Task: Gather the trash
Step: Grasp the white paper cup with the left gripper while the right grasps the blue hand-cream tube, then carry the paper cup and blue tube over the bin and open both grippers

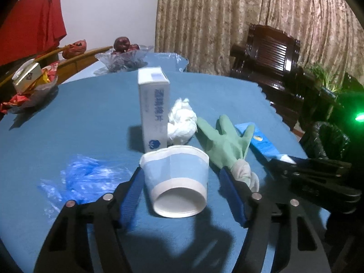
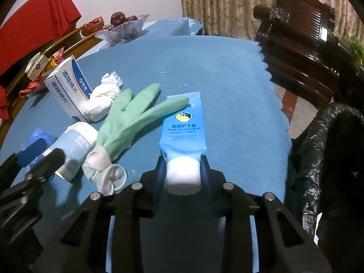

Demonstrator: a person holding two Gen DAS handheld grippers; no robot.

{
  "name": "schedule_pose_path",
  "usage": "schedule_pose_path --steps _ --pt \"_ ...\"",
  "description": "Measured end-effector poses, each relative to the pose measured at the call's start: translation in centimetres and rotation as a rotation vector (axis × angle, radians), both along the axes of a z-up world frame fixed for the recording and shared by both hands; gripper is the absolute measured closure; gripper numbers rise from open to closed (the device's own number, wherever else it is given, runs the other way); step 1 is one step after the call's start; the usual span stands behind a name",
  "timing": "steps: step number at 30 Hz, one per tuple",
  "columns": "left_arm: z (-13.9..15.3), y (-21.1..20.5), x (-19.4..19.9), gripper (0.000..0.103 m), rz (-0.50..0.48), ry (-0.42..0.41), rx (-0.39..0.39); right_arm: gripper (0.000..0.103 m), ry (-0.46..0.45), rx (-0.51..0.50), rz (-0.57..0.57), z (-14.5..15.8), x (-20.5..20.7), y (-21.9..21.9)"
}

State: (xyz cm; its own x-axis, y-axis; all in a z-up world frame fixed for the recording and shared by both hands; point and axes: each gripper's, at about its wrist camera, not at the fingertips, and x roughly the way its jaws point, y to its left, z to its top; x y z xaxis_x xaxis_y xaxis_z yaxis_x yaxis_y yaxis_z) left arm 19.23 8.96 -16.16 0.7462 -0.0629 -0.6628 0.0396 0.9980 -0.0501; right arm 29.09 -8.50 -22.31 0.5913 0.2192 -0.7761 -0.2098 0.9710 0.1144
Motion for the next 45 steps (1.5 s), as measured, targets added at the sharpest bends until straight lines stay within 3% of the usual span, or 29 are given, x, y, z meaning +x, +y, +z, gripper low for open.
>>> schedule_pose_path --steps 4,13,28,45 --pt "-0.8 -0.1 0.8 0.038 0.021 0.037 0.017 0.074 0.003 -0.008 0.004 -0.4 -0.1 -0.2" --pt "-0.8 -0.9 0.8 0.056 0.028 0.04 0.07 0.074 -0.012 0.001 -0.005 -0.1 -0.5 -0.1" --pt "2.4 -1.8 -1.4 0.056 -0.006 -0.018 0.025 0.074 -0.102 0.031 -0.026 4.3 -3.2 -2.2" --pt "6.2 -6.6 -3.2 0.056 -0.099 -0.083 0.0 0.074 -0.197 0.067 -0.087 8.6 -7.7 -6.8"
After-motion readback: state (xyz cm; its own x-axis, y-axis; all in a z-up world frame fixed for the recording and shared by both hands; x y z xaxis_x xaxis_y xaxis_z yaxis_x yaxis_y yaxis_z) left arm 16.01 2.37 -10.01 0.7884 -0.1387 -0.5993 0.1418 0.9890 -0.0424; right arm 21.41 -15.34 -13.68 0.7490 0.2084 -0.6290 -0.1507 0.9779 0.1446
